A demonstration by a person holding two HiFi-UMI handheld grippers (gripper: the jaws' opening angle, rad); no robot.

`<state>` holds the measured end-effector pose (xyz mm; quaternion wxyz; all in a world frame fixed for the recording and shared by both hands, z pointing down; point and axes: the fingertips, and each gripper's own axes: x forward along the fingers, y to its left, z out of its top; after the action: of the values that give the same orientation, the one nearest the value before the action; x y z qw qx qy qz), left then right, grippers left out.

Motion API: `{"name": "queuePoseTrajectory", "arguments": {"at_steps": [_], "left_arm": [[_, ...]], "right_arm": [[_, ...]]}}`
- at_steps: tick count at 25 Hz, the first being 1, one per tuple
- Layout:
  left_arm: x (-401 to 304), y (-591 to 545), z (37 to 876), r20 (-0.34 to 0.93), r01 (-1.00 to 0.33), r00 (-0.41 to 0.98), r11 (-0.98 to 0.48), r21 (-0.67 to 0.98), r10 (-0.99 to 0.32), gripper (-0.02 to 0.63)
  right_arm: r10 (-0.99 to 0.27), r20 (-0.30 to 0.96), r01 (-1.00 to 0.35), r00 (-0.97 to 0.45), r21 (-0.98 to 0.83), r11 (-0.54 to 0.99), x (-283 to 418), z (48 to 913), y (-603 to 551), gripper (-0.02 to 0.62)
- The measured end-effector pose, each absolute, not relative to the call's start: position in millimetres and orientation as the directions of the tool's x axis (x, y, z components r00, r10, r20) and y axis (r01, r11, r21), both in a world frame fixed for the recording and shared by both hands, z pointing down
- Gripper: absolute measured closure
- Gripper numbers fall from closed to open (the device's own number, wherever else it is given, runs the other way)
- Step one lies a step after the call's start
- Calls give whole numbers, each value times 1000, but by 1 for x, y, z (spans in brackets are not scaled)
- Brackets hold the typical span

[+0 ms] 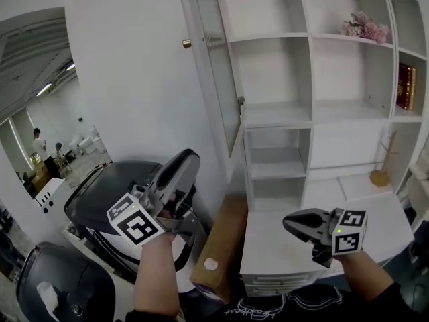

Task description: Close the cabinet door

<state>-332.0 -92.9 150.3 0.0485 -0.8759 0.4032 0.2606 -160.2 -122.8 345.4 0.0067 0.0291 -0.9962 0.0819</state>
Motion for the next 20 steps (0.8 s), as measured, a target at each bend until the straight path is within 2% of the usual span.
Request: {"name": "queuePoseTrajectory", "arguments": {"at_steps": [7, 15, 20], "left_arm": [[-343, -118, 96, -591, -595, 605, -796, 111, -534, 444], [-362, -154, 24, -662, -528, 600, -844, 95, -449, 441], [-363, -168, -3, -694, -423, 616, -899, 109, -374, 442]], "right_arm": [[-150, 40, -155, -988, -164, 974, -148, 351, -130, 595], [-257, 40, -260, -966, -179, 949, -129, 353, -136, 595], [-309, -38, -302, -950, -129, 944, -121, 340, -136, 595]]}}
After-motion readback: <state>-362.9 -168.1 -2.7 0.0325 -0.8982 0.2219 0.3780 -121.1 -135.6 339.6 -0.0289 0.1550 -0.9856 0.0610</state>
